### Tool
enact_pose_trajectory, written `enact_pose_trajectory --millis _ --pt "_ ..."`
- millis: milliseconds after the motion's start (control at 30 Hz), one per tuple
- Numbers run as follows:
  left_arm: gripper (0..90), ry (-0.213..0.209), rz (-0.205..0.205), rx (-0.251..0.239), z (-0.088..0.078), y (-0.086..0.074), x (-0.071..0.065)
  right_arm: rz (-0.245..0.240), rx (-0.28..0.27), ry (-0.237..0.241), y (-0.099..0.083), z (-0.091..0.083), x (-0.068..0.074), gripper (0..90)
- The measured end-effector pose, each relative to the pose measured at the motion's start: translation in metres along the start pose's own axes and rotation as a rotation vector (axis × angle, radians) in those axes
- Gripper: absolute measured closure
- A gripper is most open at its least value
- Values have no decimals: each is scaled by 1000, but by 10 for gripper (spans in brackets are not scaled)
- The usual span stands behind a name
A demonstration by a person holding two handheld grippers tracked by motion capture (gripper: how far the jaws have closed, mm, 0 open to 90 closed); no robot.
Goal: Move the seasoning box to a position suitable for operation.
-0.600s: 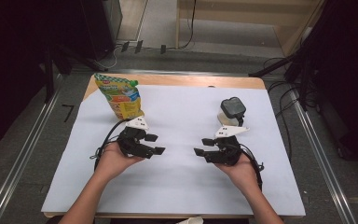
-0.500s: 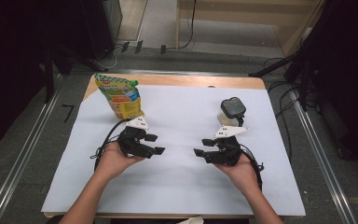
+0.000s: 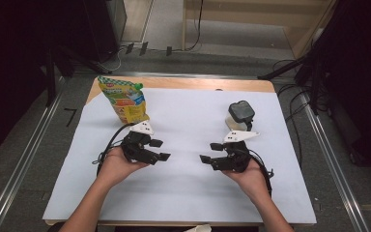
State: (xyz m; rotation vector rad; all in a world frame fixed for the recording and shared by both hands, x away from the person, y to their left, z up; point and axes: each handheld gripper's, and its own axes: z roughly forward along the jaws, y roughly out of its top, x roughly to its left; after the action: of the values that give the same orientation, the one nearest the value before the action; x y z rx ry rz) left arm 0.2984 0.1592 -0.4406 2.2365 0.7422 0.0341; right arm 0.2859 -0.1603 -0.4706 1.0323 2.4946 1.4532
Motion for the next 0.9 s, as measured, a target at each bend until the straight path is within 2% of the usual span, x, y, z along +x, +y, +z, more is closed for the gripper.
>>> enact_pose_trajectory --millis 133,200,300,533,900 --pt "389 4 -2 -2 -2 0 2 20 -17 11 1 -1 -1 277" --pt "388 5 1 -3 -2 0 2 23 -10 -5 0 0 -1 272" --pt "382 0 -2 -13 -2 0 2 20 6 3 0 1 0 265" --pt "373 -8 -9 -17 -2 1 2 0 11 2 0 -1 2 290" --pt "361 -13 -19 -18 -3 1 3 3 7 -21 0 -8 -1 328"
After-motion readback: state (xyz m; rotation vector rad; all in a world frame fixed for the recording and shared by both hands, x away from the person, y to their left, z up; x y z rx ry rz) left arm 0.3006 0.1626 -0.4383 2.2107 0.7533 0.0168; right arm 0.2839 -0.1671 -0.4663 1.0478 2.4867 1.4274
